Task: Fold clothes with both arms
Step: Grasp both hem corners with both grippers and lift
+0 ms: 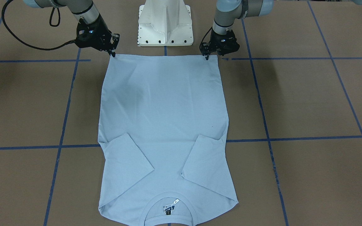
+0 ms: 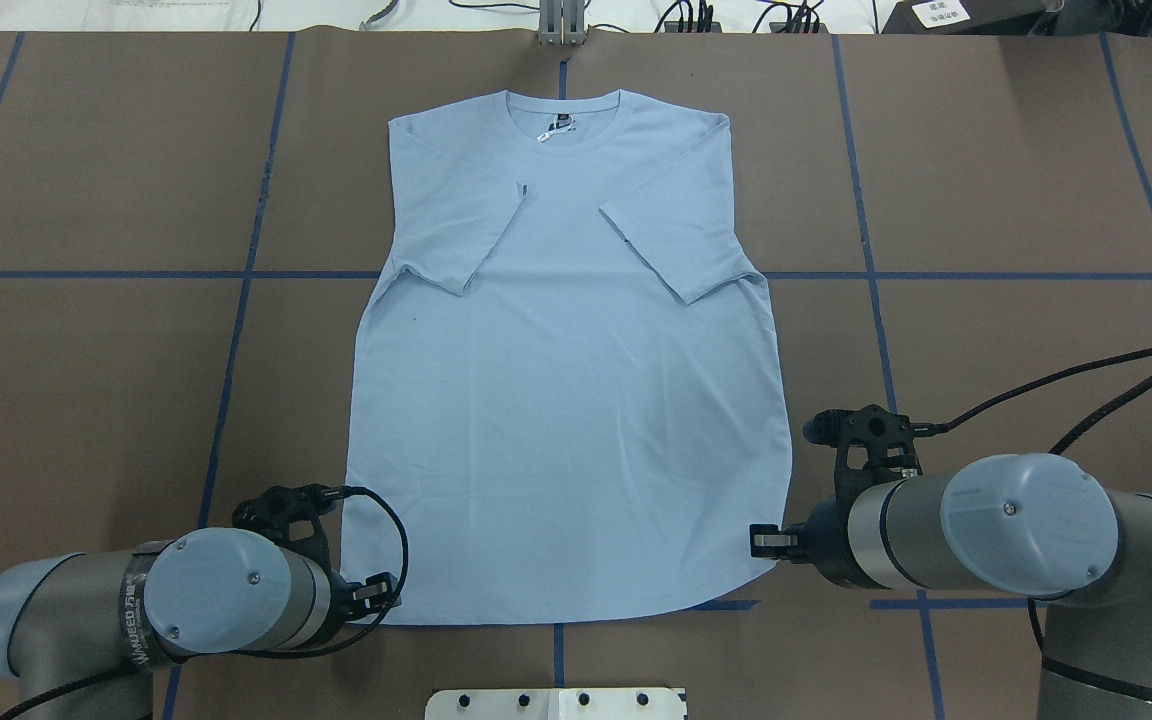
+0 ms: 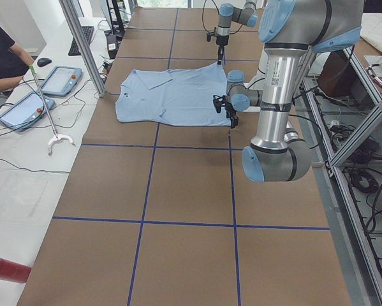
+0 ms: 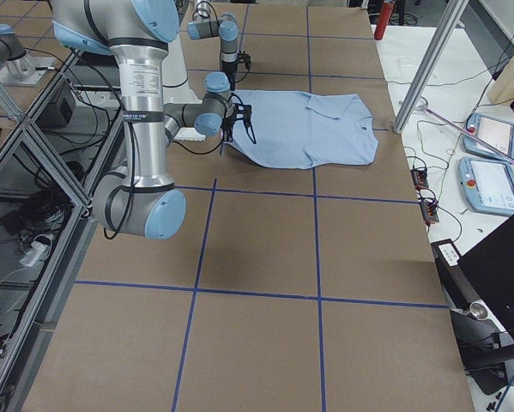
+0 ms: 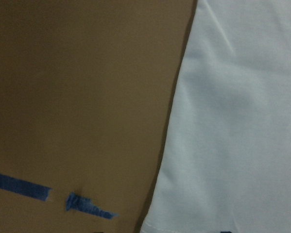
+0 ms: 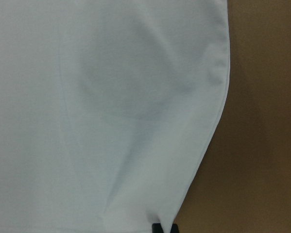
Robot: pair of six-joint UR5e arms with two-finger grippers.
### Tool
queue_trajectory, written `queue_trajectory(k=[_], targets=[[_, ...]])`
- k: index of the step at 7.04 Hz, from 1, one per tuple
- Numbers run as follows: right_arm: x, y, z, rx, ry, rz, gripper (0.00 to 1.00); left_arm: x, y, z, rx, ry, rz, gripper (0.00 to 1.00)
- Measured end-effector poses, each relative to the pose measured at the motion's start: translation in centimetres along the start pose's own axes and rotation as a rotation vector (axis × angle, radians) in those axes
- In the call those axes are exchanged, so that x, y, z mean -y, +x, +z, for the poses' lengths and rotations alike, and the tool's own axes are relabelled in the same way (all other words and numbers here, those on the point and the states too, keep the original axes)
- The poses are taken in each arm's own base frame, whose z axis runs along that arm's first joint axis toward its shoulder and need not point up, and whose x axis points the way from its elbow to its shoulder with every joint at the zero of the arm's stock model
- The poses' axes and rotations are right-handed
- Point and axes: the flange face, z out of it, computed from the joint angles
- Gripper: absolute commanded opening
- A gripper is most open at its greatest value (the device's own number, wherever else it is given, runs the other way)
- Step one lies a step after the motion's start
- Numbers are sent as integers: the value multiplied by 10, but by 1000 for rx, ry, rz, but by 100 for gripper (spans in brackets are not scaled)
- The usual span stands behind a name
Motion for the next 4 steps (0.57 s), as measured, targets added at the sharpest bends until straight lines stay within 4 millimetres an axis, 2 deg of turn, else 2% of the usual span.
queue_trajectory(k=[2,4], targets=[[1,0,-1,3,2,1,0,0,0,0,0,1,-2,25],[2,0,-2,2,4,2,0,0,1,-3,-5,-1,-3,13]])
